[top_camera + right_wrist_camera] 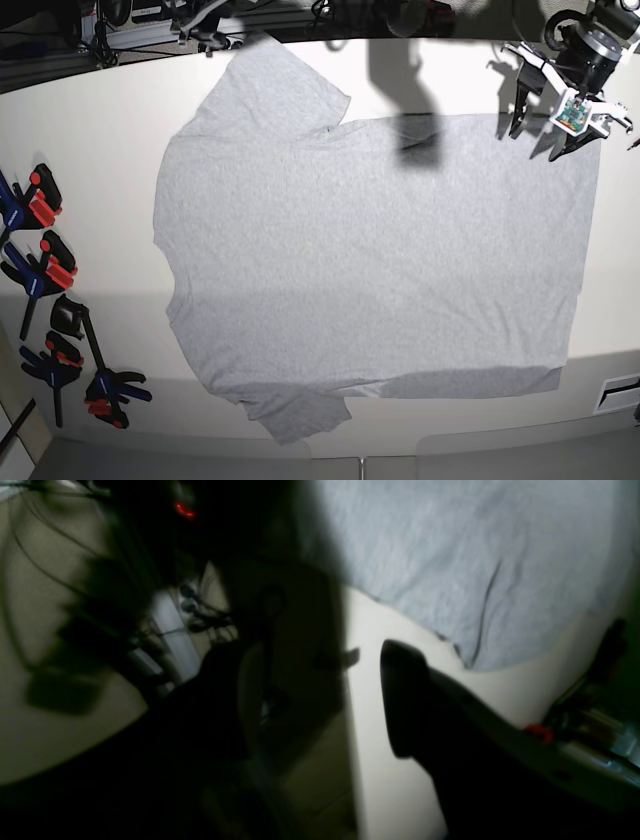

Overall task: Fold the T-shirt properly
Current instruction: 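Move both grippers toward the shirt's shoulder corners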

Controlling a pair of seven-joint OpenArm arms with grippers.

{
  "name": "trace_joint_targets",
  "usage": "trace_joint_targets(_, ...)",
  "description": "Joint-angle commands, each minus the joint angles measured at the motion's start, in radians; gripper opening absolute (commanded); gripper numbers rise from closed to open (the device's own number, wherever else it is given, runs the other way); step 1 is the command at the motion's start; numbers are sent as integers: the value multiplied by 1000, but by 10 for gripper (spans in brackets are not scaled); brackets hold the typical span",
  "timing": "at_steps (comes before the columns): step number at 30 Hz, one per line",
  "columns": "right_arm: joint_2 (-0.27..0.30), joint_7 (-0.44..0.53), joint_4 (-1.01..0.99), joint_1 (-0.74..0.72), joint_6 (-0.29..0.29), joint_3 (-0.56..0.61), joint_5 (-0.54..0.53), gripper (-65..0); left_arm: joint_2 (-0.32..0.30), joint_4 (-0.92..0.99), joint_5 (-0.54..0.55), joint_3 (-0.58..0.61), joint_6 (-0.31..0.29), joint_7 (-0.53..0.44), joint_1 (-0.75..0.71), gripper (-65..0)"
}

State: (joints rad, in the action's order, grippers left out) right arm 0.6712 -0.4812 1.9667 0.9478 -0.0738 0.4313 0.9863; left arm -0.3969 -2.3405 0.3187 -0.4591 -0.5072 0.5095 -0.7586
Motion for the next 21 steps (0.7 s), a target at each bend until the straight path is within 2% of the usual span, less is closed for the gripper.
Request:
trace_joint_targets(1, 8, 5, -7, -9, 40, 21, 39, -308, -8, -16, 16, -6, 1, -24, -6, -334)
trace_joint_targets(3, 8, 5, -47, -43, 81, 71, 76, -308, -8, -16, 16, -6, 1, -24, -6, -334)
trace_joint_targets(11, 7, 3, -145, -136, 82, 225, 85, -308, -8, -16, 16, -6, 2, -24, -6, -334)
trace_joint_targets(13, 7, 2, -150, -152, 87, 249, 93, -308, -8, -16, 16, -6, 2, -24, -6, -334)
trace_joint_targets(17, 7, -11, -151, -173, 131, 278, 134, -308, -8, -16, 16, -6, 2, -24, -6, -334)
trace_joint_targets(21, 7, -10, -151, -175, 134, 278, 132, -308, -8, -16, 16, -6, 2, -24, -6, -334)
